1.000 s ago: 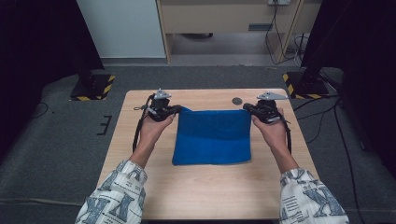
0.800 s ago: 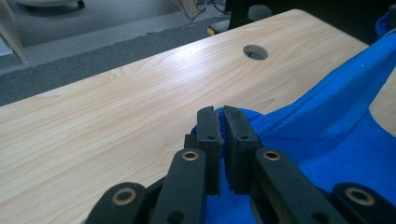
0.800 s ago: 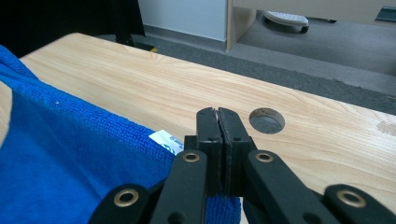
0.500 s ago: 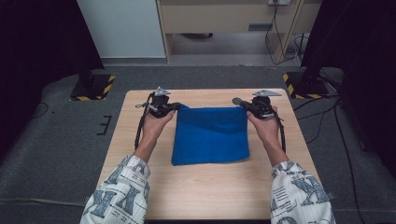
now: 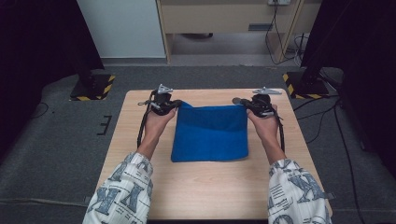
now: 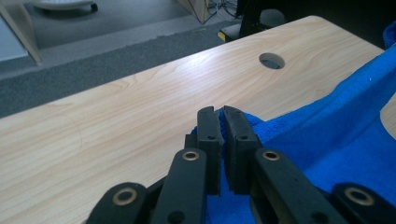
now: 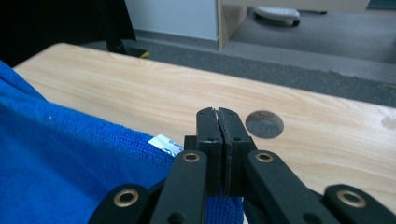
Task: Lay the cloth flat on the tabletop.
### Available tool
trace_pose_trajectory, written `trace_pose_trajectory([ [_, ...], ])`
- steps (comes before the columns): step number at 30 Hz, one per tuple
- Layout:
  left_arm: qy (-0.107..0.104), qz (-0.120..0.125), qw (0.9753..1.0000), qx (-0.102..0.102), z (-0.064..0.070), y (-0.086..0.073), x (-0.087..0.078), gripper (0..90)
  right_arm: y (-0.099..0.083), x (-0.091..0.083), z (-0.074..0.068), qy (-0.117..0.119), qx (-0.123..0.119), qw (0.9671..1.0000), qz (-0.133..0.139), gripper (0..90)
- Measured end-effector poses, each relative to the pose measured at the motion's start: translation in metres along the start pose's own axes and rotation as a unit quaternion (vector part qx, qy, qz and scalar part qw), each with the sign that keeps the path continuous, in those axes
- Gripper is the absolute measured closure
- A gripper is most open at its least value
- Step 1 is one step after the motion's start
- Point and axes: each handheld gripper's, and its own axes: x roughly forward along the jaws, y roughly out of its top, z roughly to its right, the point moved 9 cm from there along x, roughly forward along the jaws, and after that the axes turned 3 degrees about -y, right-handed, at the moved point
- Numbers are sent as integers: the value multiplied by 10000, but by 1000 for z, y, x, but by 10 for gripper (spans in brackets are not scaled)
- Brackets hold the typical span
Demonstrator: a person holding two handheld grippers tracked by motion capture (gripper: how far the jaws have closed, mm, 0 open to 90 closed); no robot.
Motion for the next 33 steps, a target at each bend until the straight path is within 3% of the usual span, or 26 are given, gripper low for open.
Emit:
trace_pose_trajectory([
  [10,163,57,9997,-153,-21,-5,6,861,5,22,-3,120,162,9997,109,886],
  [19,200,-22,9993,-328,-34,-15,19,859,2,42,-6,-46,108,9999,-101,883],
  [20,194,64,9991,-368,-36,-14,22,848,2,44,-5,-53,110,9999,-84,862],
  [21,186,119,9989,-412,-36,-14,24,665,3,48,-2,-90,228,9997,-37,615],
  [22,190,163,9986,-459,-36,-14,27,665,3,48,-2,-90,228,9997,-37,615],
  [23,259,161,9986,-443,-37,-15,28,554,3,49,2,-283,199,9994,-24,484],
  [25,349,196,9984,-401,-38,-13,25,515,4,46,6,-555,107,9984,50,366],
  [28,410,295,9980,-383,-38,-7,19,423,4,38,10,-716,-10,9974,109,304],
  [33,409,176,9987,-266,-32,-5,5,425,0,26,12,-691,-1,9976,68,308],
])
